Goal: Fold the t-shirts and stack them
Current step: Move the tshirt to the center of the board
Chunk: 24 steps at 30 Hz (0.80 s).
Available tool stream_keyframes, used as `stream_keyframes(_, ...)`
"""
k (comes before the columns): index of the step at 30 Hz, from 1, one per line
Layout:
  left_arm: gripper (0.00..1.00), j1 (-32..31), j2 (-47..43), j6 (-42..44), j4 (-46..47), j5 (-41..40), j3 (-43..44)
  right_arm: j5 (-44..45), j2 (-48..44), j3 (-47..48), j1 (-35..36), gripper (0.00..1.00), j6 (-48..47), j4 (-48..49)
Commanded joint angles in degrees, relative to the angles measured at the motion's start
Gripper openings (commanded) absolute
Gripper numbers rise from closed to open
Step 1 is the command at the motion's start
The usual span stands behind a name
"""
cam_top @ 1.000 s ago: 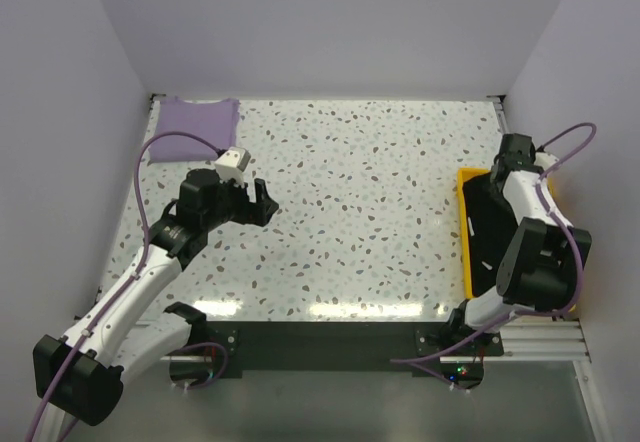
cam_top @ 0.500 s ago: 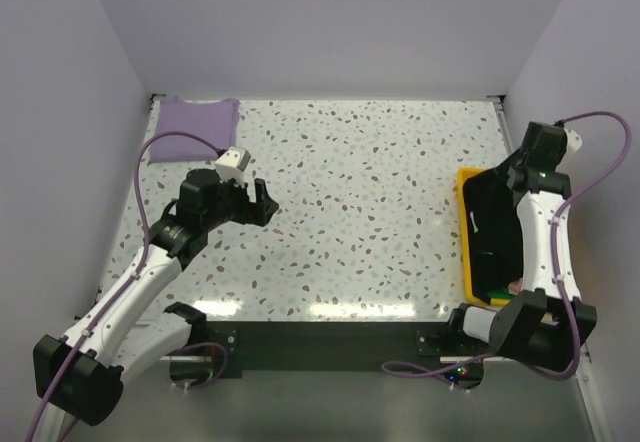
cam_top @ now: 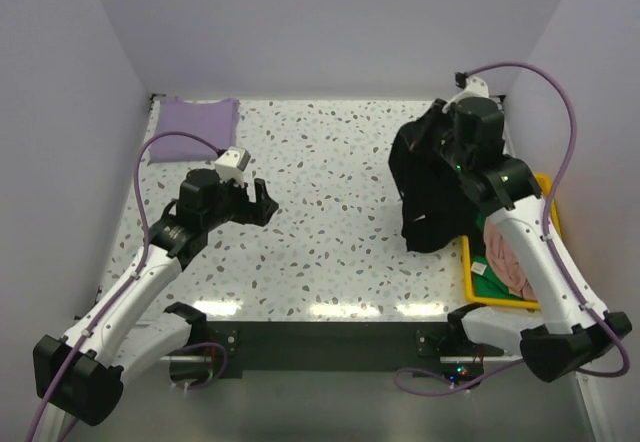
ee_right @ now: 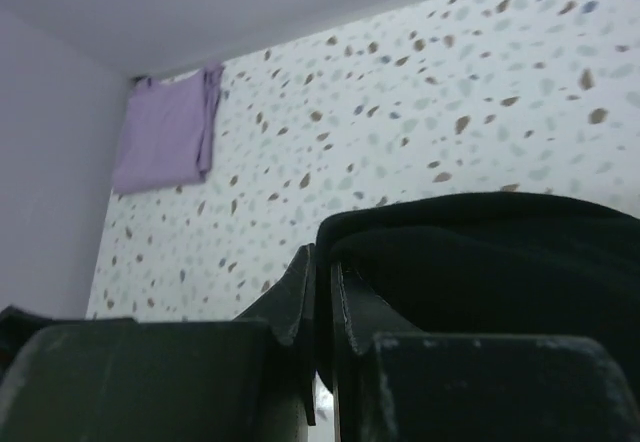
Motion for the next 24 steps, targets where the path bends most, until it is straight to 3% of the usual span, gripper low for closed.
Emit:
stream_keyframes(1, 0.87, -0.1, -1.1, -0.2, 1.5, -0.8, -0.1, 2.9, 3.1, 6.2, 9.2, 0.0, 0.6, 3.9)
stream_keyframes(6, 0.87, -0.1, -1.3, -0.3, 1.3, -1.1, 0.0, 7.5, 10.7, 15.0, 21.7, 0.0, -1.5, 2.3)
stream_keyframes(11, 0.87, -0.1, -1.5, -0.3, 1.1, -1.3, 0.0, 9.7, 14.6, 15.4, 22.2, 0.01, -2.3, 0.5)
stream_keyframes(14, 0.87, -0.1, -1.3, -0.3, 1.1, -1.4, 0.0, 12.7, 17.3, 14.7, 19.1, 0.02, -2.9, -1.4)
stream_keyframes(19, 0.87, -0.1, -0.5, -0.3, 1.1, -1.1, 0.1, 4.5, 22.5, 13.7, 5.6, 0.01, -3.2, 0.3)
stream_keyframes(22, 0.87, -0.1, -0.3, -0.5, 1.2, -1.1, 0.0, 4.3, 29.1, 17.6, 1.6, 0.1, -5.5, -0.9)
stream_keyframes(24, 0.87, -0.1, 0.2, -1.0, 1.1, -0.8, 0.0, 4.3, 35.1, 23.6, 0.9, 0.24, -6.8, -4.6)
